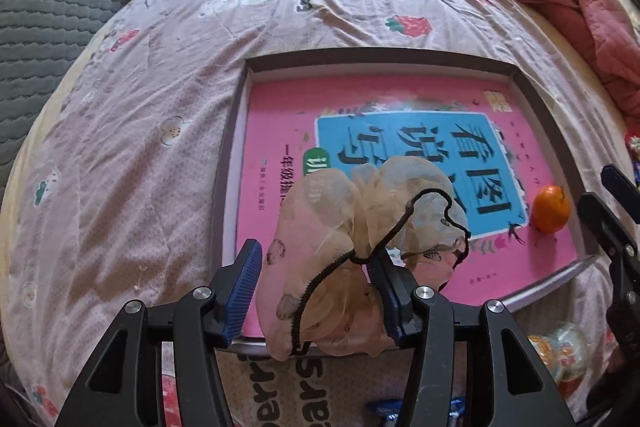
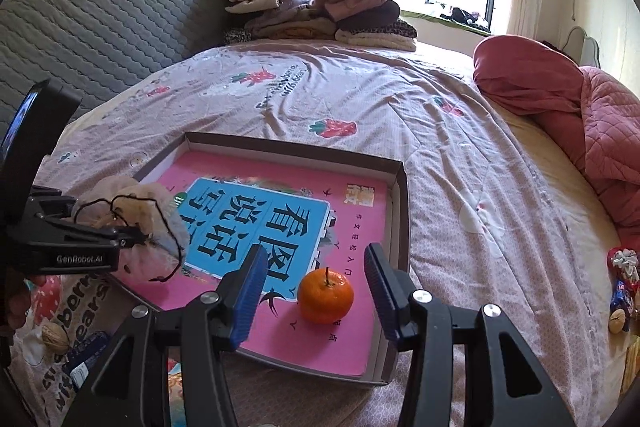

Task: Organize objects
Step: 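Lower the scrunchie into the pink tray with the left tool while the right tool sets the orange there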

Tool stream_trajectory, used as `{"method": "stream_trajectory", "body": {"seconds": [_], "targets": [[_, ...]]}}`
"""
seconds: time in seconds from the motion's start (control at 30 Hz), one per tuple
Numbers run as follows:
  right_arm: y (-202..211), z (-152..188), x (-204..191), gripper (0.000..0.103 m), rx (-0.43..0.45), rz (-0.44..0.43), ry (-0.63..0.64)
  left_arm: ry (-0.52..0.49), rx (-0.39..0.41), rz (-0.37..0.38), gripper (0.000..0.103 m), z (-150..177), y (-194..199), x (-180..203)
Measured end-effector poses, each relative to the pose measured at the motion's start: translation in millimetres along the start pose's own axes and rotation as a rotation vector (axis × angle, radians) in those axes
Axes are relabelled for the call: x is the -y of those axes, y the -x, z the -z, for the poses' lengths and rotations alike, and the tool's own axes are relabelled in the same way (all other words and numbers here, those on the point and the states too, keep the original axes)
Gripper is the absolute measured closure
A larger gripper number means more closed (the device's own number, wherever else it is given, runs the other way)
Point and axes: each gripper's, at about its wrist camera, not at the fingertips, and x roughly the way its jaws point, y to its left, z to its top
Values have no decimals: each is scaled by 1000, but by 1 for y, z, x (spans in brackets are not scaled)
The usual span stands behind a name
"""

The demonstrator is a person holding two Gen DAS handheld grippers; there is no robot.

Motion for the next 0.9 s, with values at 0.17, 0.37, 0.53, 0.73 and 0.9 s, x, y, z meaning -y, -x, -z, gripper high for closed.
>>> {"method": "stream_trajectory", "body": {"seconds": [0.17, 0.37, 0.53, 0.73, 0.9], "targets": [[4, -1, -2, 53, 7, -8, -2, -9, 5, -32, 47, 2, -1, 3], [8, -1, -6, 53, 17, -14, 9, -23, 90, -49, 47, 5, 0, 8], [8, -1, -7, 53, 14, -15, 13, -42, 82, -65, 47, 15, -8, 8], [8, 0, -10, 53, 10, -15, 19, -40, 77, -60, 47, 33, -8, 4], [12, 4, -14, 53, 5, -23, 14, -47, 93, -49, 47, 39, 6, 5]]}}
